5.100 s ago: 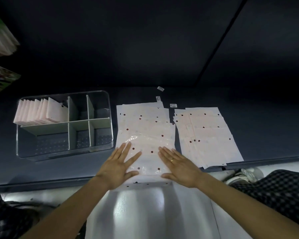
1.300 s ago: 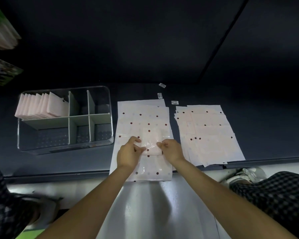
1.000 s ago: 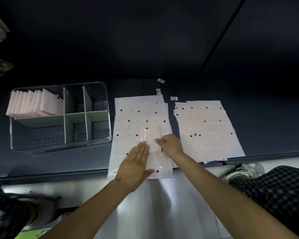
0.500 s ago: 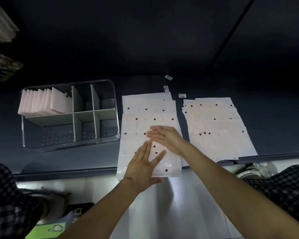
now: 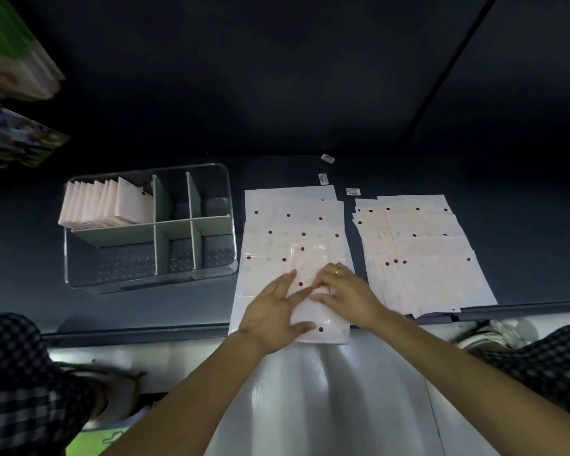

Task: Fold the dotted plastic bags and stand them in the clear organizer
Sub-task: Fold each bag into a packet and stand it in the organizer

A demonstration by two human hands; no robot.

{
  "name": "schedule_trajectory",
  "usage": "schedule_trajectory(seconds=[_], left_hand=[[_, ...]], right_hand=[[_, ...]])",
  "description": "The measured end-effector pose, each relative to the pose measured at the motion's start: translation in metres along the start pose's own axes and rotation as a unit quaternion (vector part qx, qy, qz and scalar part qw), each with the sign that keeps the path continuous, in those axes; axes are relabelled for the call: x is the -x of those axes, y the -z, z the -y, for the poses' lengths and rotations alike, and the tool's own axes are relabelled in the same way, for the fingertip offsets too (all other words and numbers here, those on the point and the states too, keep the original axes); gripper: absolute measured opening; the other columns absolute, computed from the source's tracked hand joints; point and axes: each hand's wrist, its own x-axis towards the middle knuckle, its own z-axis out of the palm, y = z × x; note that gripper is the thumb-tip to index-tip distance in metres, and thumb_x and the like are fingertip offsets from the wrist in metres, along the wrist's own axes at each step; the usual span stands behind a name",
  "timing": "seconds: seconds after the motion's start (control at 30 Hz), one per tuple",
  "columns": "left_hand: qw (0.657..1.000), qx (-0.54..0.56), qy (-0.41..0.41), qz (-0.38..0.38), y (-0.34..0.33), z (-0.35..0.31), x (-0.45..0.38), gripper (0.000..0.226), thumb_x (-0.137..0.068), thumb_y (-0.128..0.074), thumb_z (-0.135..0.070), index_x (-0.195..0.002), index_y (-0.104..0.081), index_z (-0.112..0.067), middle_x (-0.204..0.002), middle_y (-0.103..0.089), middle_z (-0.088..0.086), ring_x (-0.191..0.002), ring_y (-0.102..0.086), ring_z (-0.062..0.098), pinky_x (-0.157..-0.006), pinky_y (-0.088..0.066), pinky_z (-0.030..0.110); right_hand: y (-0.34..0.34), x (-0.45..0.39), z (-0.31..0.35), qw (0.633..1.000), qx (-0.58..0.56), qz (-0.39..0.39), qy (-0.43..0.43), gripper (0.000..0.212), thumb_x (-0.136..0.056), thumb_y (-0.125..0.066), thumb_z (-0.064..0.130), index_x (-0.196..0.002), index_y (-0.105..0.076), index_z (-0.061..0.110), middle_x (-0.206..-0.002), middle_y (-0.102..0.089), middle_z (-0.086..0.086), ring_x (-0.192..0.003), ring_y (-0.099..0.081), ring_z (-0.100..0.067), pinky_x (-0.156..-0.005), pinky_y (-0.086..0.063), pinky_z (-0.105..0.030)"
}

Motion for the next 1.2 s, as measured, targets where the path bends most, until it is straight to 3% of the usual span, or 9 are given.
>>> schedule_trajectory(seconds=[0.2,0.37,0.5,0.67,0.83,0.93,1.0,1.1,1.2], left_hand=[[0.997,0.065,0.037,-0.011,0.009,-0.001,-0.003,0.066,-0.091,-0.051,-0.051,-0.145,-0.028,-0.023,-0.157,-0.012,-0.011,-0.143,-0.012,0.006,-0.112,-0.015,0.019],[0.995,0.087,0.056,0.007,0.015,-0.003,-0.004,0.057,-0.094,-0.049,-0.044,-0.144,-0.033,-0.024,-0.157,-0.015,-0.011,-0.143,-0.014,0.007,-0.111,-0.017,0.021],[0.990,0.116,0.079,-0.011,0.019,-0.003,-0.005,0.048,-0.095,-0.051,-0.036,-0.139,-0.042,-0.023,-0.154,-0.024,-0.010,-0.140,-0.018,0.010,-0.110,-0.019,0.020],[0.975,0.195,0.106,-0.024,0.020,-0.007,-0.009,0.041,-0.093,-0.057,-0.017,-0.133,-0.051,-0.015,-0.150,-0.032,-0.001,-0.134,-0.030,0.019,-0.111,-0.023,0.024],[0.875,0.442,0.183,-0.077,0.024,-0.016,-0.016,0.038,-0.088,-0.059,-0.002,-0.125,-0.056,-0.012,-0.133,-0.047,0.006,-0.104,-0.048,0.021,-0.096,-0.039,0.020],[0.829,0.517,0.202,-0.069,0.030,-0.017,-0.021,0.038,-0.087,-0.057,0.004,-0.121,-0.058,-0.014,-0.125,-0.053,0.008,-0.094,-0.047,0.017,-0.093,-0.044,0.026],[0.844,0.503,0.180,-0.047,0.039,-0.014,-0.022,0.043,-0.084,-0.056,0.012,-0.120,-0.058,-0.011,-0.117,-0.057,0.011,-0.086,-0.048,0.013,-0.081,-0.044,0.018],[0.922,0.370,0.113,-0.014,0.059,-0.009,-0.023,0.043,-0.078,-0.065,0.009,-0.117,-0.063,-0.008,-0.116,-0.064,0.010,-0.098,-0.055,0.018,-0.079,-0.041,0.012],[0.959,0.266,0.082,-0.054,0.091,0.004,-0.018,0.030,-0.078,-0.072,-0.012,-0.108,-0.069,-0.017,-0.106,-0.067,0.002,-0.103,-0.049,0.017,-0.085,-0.040,0.023]], right_hand=[[0.002,0.004,0.007,0.957,0.233,-0.062,0.162,0.023,-0.055,-0.090,0.015,-0.068,-0.072,0.010,-0.075,-0.069,0.000,-0.067,-0.066,-0.017,-0.044,-0.050,-0.020],[0.004,-0.001,0.012,0.954,0.269,0.001,0.131,0.032,-0.036,-0.084,0.003,-0.063,-0.068,0.011,-0.066,-0.064,0.000,-0.059,-0.061,-0.013,-0.035,-0.040,-0.018],[0.004,-0.006,0.005,0.991,0.135,0.007,0.017,0.018,-0.085,-0.067,0.026,-0.094,-0.065,0.010,-0.106,-0.058,0.002,-0.104,-0.051,-0.012,-0.076,-0.049,-0.026],[-0.001,-0.005,0.009,0.994,0.106,0.008,-0.033,0.033,-0.087,-0.062,0.037,-0.113,-0.060,0.016,-0.118,-0.051,0.004,-0.116,-0.042,-0.013,-0.086,-0.044,-0.026],[-0.001,-0.004,0.013,0.986,0.165,-0.008,-0.012,0.033,-0.091,-0.056,0.038,-0.112,-0.065,0.015,-0.115,-0.057,0.000,-0.111,-0.049,-0.017,-0.084,-0.049,-0.029],[0.004,-0.001,0.024,0.972,0.233,-0.022,0.021,0.017,-0.082,-0.068,0.025,-0.094,-0.072,0.014,-0.094,-0.066,-0.003,-0.091,-0.062,-0.020,-0.059,-0.055,-0.029],[0.008,-0.003,0.028,0.960,0.277,-0.011,0.033,0.021,-0.074,-0.071,0.011,-0.095,-0.071,0.014,-0.090,-0.067,-0.004,-0.087,-0.063,-0.021,-0.054,-0.052,-0.026],[0.022,-0.014,0.033,0.964,0.262,0.027,0.032,0.043,-0.085,-0.046,0.000,-0.124,-0.055,0.016,-0.116,-0.061,-0.002,-0.114,-0.052,-0.020,-0.078,-0.050,-0.030],[0.051,-0.026,0.062,0.971,0.229,-0.051,0.040,0.039,-0.085,-0.051,0.005,-0.118,-0.060,0.023,-0.100,-0.067,0.000,-0.095,-0.060,-0.021,-0.065,-0.049,-0.031]])
